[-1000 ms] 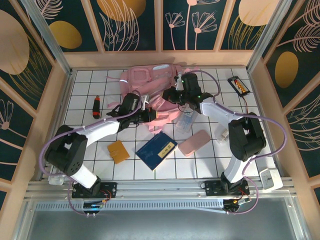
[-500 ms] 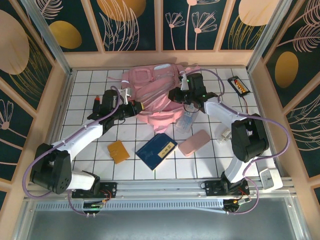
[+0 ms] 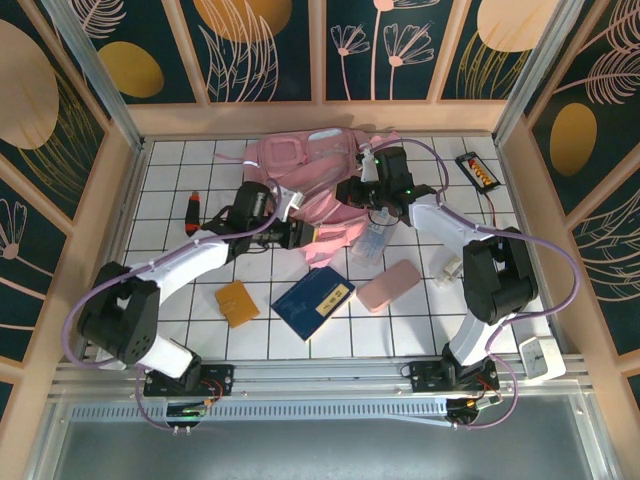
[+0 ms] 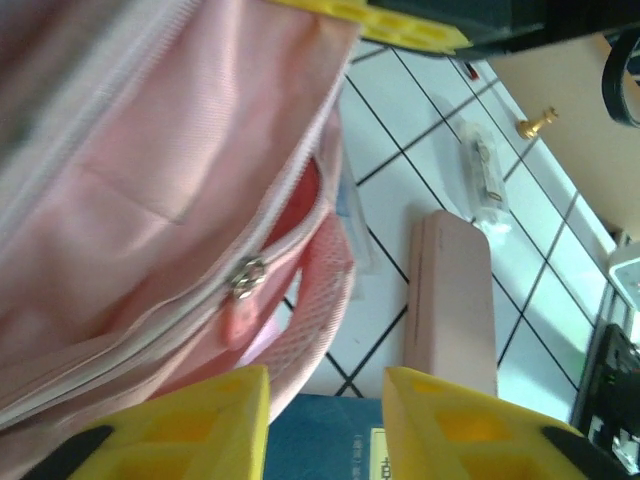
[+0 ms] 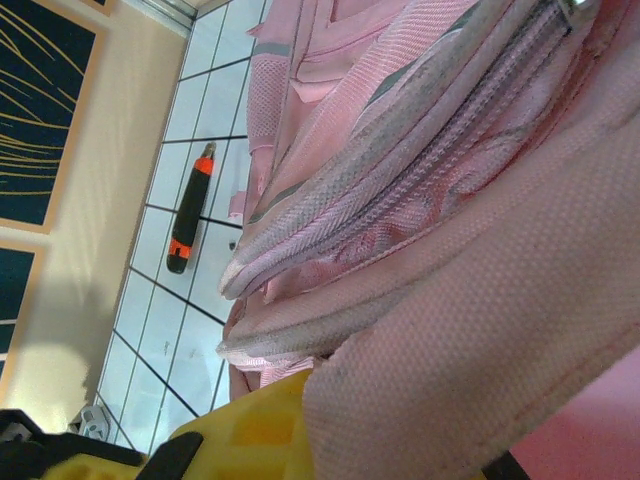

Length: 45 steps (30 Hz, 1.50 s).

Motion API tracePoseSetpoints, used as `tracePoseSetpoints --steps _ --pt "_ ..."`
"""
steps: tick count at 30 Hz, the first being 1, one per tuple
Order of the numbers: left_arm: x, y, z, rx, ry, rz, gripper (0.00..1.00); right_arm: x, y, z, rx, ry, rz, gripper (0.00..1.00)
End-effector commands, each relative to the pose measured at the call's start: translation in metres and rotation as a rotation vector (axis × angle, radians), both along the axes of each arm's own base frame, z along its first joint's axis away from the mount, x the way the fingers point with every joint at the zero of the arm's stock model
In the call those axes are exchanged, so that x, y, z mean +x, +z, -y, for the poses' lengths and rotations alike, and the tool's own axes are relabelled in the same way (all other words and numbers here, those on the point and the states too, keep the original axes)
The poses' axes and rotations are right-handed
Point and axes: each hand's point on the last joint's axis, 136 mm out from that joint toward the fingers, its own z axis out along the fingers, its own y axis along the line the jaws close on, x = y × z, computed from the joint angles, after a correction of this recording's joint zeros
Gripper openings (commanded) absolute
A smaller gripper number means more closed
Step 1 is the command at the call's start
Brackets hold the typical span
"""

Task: Pack the student bag

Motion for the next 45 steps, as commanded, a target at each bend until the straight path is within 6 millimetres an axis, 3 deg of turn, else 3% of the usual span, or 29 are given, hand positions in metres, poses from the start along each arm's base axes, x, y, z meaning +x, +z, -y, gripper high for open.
tracePoseSetpoints --steps 1,5,16,17,22,25,31,37,40,45 --pt "0.006 0.002 0.01 -0.032 -0.034 0.008 0.4 0.002 0.027 0.0 0.044 0.016 0.071 0.04" --pt "0.007 -0.022 0.01 -0.019 0.006 -0.1 0.42 -0.001 0.027 -0.001 0.057 0.018 0.058 0.04" --pt "0.038 -0.033 0.006 0.034 0.146 -0.13 0.47 -0.004 0.043 -0.014 0.088 0.046 0.067 0.01" --pt "0.039 -0.044 0.005 0.054 0.157 -0.157 0.48 -0.004 0.046 -0.016 0.094 0.048 0.07 0.01" --pt "0.044 -0.055 0.01 0.084 0.172 -0.197 0.47 -0.008 0.059 -0.027 0.118 0.07 0.087 0.0" --pt "0.044 -0.057 0.016 0.076 0.154 -0.21 0.43 -0.01 0.066 -0.034 0.129 0.083 0.096 0.0" --pt "0.036 -0.075 0.025 0.085 0.08 -0.251 0.22 -0.012 0.073 -0.043 0.15 0.092 0.1 0.0" --pt "0.032 -0.046 0.034 -0.003 -0.005 -0.126 0.13 -0.013 0.07 -0.043 0.15 0.087 0.085 0.0" --pt "0.028 -0.034 0.037 -0.033 -0.054 -0.076 0.0 -0.012 0.066 -0.04 0.131 0.075 0.085 0.0" --pt "0.026 -0.017 0.036 -0.051 -0.071 -0.019 0.0 -0.006 0.053 -0.029 0.069 0.045 0.09 0.0"
